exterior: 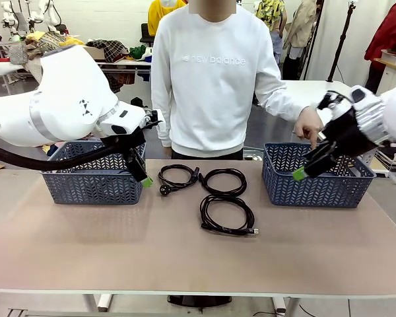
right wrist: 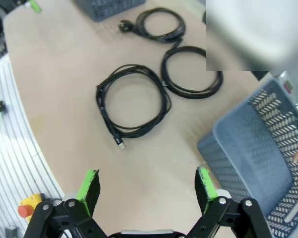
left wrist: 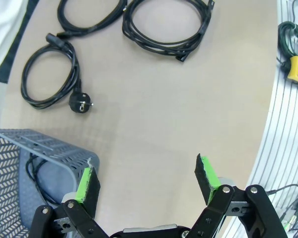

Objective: Organize the cables according to human instructions.
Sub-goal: Pick up a bundle of cables and place it in the basket indicated by the human.

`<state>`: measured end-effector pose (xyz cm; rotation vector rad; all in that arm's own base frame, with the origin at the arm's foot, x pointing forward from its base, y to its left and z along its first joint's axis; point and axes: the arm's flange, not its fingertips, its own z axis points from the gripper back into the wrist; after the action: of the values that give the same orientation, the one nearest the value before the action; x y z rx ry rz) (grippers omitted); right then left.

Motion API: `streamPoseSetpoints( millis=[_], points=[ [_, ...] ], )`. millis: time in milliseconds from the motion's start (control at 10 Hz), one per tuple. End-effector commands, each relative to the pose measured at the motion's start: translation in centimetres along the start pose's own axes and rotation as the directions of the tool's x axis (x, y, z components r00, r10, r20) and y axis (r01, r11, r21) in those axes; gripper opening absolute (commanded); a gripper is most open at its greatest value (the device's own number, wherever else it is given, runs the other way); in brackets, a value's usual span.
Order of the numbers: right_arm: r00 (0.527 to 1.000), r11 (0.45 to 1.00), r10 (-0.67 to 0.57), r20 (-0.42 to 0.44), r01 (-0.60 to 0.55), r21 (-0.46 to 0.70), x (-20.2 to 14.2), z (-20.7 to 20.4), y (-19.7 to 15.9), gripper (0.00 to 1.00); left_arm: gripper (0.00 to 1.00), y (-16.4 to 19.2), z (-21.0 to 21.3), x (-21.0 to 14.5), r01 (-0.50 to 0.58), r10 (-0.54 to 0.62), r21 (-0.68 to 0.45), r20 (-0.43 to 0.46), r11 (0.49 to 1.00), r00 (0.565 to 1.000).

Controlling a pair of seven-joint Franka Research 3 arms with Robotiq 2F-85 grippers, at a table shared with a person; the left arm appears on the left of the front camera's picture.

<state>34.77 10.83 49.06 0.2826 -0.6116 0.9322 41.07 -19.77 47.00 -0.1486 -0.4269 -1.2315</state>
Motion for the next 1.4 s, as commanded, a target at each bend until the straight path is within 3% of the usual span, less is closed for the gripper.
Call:
streamPoseSetpoints(
  millis=[0,500,1000,1300],
  points=[
    [0.997,0.998,0.038,-0.067,-0.035,0.043,2.7,-2.1,1.9,1.00,1.00,0.2,0.1,-0.1,-0.006,0.006,0.002,-0.001,1.000,1.000],
    [0.952,0.965,0.231,-0.201,-0.198,0.171,5.4,-9.2,7.6,1.00,1.00,0.2,0.1,-0.1,-0.006,0.006,0.002,-0.001,1.000,1.000],
    [0.911,0.933,0.341,-0.232,-0.297,0.204,5.7,-14.1,8.4,1.00,1.00,0.2,0.1,-0.1,-0.006,0.006,0.002,-0.001,1.000,1.000],
    [0.920,0.939,0.323,-0.223,-0.283,0.194,5.5,-13.5,7.7,1.00,1.00,0.2,0.1,-0.1,-0.006,0.006,0.002,-0.001,1.000,1.000]
  ],
)
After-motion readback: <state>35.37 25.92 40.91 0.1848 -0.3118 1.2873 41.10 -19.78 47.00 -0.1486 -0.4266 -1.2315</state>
